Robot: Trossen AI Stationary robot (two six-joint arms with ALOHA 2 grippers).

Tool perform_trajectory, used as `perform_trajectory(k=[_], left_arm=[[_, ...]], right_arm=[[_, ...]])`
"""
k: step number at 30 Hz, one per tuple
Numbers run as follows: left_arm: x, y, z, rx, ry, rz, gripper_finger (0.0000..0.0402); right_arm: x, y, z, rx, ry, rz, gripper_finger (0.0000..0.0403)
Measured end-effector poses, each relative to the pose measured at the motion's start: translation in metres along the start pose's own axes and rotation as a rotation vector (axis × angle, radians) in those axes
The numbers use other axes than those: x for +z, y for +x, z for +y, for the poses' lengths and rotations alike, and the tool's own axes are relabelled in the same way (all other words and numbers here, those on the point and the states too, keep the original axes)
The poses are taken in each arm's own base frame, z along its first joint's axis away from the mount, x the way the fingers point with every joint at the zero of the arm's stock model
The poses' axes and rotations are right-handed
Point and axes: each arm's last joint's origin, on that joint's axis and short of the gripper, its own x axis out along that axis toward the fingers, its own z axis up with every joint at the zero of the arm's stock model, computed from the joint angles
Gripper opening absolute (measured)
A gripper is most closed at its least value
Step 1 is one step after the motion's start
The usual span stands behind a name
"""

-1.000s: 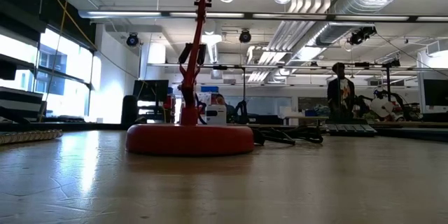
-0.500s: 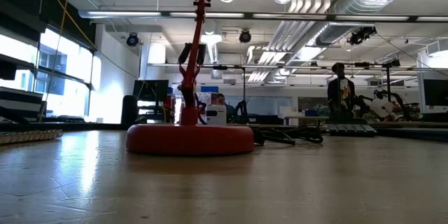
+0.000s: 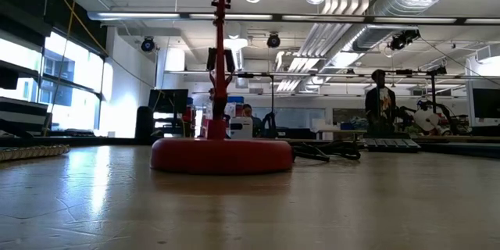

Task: Screw lightbulb
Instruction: Insert the white lightbulb into the red lamp

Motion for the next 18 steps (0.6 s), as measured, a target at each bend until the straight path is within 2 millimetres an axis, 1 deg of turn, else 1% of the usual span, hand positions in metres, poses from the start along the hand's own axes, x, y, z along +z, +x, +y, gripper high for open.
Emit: perform_trajectory(k=[3, 7, 10, 13, 16, 18], left_arm=[[0.002, 0.000, -0.001, -0.002, 0.009, -0.015, 0.0000], [0.007, -0.001, 0.002, 0.072, 0.014, -0.065, 0.0000], [0.008, -0.002, 0.004, 0.132, 0.012, -0.099, 0.0000], [0.008, -0.002, 0.005, 0.144, 0.012, -0.106, 0.0000], [0.009, -0.002, 0.004, 0.144, 0.002, -0.108, 0.0000], [0.009, -0.002, 0.004, 0.143, -0.022, -0.109, 0.0000]], right_arm=[[0.004, 0.001, 0.000, -0.004, -0.038, -0.037, 0.0373], [0.008, -0.002, -0.003, -0.017, -0.033, -0.115, 0.0373], [0.009, -0.003, -0.006, -0.050, -0.048, -0.141, 0.0373], [0.011, -0.003, -0.009, -0.075, -0.073, -0.186, 0.0373], [0.012, -0.001, -0.007, -0.064, -0.079, -0.206, 0.0373], [0.010, 0.003, -0.003, -0.026, -0.078, -0.199, 0.0373]])
